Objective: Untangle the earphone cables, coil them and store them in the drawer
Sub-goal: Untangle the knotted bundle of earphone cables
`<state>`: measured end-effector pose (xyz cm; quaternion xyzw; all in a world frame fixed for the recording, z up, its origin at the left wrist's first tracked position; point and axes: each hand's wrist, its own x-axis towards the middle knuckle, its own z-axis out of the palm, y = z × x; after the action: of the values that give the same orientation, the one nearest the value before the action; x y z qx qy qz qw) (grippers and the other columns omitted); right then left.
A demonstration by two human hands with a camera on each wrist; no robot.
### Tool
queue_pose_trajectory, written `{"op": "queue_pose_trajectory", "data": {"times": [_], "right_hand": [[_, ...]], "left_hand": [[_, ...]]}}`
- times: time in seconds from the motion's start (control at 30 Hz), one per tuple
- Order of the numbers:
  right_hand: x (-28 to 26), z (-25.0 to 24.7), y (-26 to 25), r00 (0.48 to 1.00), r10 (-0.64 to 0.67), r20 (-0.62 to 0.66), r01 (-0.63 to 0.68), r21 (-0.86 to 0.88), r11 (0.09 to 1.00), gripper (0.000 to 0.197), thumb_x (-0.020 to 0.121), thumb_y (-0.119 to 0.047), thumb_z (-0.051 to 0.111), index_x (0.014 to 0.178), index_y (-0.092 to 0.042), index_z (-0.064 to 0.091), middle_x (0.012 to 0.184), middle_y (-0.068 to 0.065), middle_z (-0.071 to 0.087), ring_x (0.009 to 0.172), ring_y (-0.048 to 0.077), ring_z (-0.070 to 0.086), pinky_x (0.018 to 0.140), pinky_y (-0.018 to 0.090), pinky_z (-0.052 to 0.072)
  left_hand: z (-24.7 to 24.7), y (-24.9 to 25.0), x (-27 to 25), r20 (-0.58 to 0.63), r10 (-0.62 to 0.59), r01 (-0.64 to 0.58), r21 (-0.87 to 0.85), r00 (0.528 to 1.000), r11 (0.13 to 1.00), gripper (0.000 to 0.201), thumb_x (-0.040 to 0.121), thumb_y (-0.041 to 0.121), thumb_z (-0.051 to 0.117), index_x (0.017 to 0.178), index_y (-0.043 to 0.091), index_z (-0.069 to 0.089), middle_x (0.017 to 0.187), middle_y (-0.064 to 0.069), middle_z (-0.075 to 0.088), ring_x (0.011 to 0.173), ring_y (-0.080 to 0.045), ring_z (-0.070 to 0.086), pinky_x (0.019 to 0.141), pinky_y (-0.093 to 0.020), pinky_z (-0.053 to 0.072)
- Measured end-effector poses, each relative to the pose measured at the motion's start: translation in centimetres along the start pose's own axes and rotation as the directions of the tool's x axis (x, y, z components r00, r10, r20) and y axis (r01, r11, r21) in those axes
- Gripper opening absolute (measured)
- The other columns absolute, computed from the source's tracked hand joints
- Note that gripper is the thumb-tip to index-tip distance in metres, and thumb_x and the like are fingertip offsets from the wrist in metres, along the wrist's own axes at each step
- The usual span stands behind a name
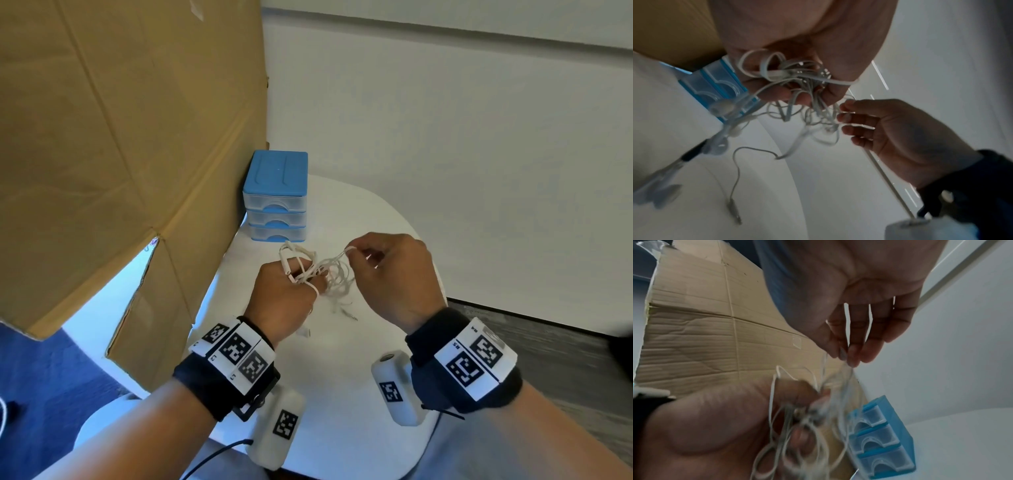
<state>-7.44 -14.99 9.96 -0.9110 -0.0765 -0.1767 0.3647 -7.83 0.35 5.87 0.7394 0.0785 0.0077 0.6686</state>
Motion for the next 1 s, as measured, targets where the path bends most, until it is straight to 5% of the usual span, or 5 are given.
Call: {"op": "queue_pose_trajectory", "data": {"times": [0.17,0.3,0.57,0.7,1.0], "right_hand": [[2.3,-1.6,0.3,0.981,0.15,-0.121,-0.11,0.291,0.95,0.015,0.09,-0.011,0.062,0.079,-0.017,0.07,0.077,-0.002,0.072,0.072,0.014,0.067,0.071,0.03,0.052],[4.0,-3.6,-0.5,0.924,0.382,0.027,-0.296,0.681,0.669,0.019,0.092,-0.015,0.064,0.074,-0.014,0.058,0.054,0.003,0.054,0.051,0.017,0.061,0.068,0.034,0.055],[5.5,-7.4,0.6,0.925,-0.066,-0.375,0.041,-0.074,0.996,0.036,0.081,-0.054,0.07,0.073,-0.019,0.062,0.053,-0.007,0.047,0.049,0.011,0.043,0.056,0.024,0.036],[5.8,-7.8,2.3,0.989,0.1,0.111,-0.091,-0.082,0.992,0.017,0.083,-0.034,0.075,0.076,-0.02,0.068,0.055,-0.003,0.052,0.045,0.006,0.042,0.053,0.024,0.035],[1.3,-2.1,4.2,0.72,0.284,0.633,-0.397,0.04,0.917,0.02,0.083,-0.021,0.076,0.1,-0.018,0.066,0.071,0.006,0.072,0.049,0.013,0.049,0.048,0.021,0.039]], "left_hand": [[-0.2,-0.4,0.3,-0.028,-0.053,0.055,0.043,0.998,0.998,0.008,0.078,0.014,0.079,0.072,0.018,0.075,0.055,0.01,0.06,0.049,-0.01,0.05,0.057,-0.025,0.043],[-0.5,-0.6,0.6,-0.018,-0.099,0.099,0.04,0.995,0.994,0.01,0.078,0.016,0.08,0.07,0.019,0.075,0.053,0.007,0.059,0.046,-0.013,0.047,0.054,-0.027,0.043],[-1.8,-0.6,1.2,-0.093,-0.21,0.208,-0.028,0.973,0.978,0.005,0.076,0.014,0.078,0.074,0.013,0.074,0.068,-0.009,0.064,0.051,-0.018,0.051,0.052,-0.024,0.045],[-1.8,0.1,1.1,-0.076,-0.202,0.19,-0.145,0.976,0.971,0.007,0.079,0.008,0.077,0.081,0.009,0.07,0.066,-0.006,0.065,0.047,-0.009,0.057,0.047,-0.018,0.047],[-0.7,1.5,-0.2,0.094,-0.105,0.13,-0.313,0.99,0.941,0.022,0.084,-0.007,0.065,0.089,0.013,0.073,0.078,-0.006,0.073,0.073,-0.018,0.07,0.073,-0.03,0.057]]}}
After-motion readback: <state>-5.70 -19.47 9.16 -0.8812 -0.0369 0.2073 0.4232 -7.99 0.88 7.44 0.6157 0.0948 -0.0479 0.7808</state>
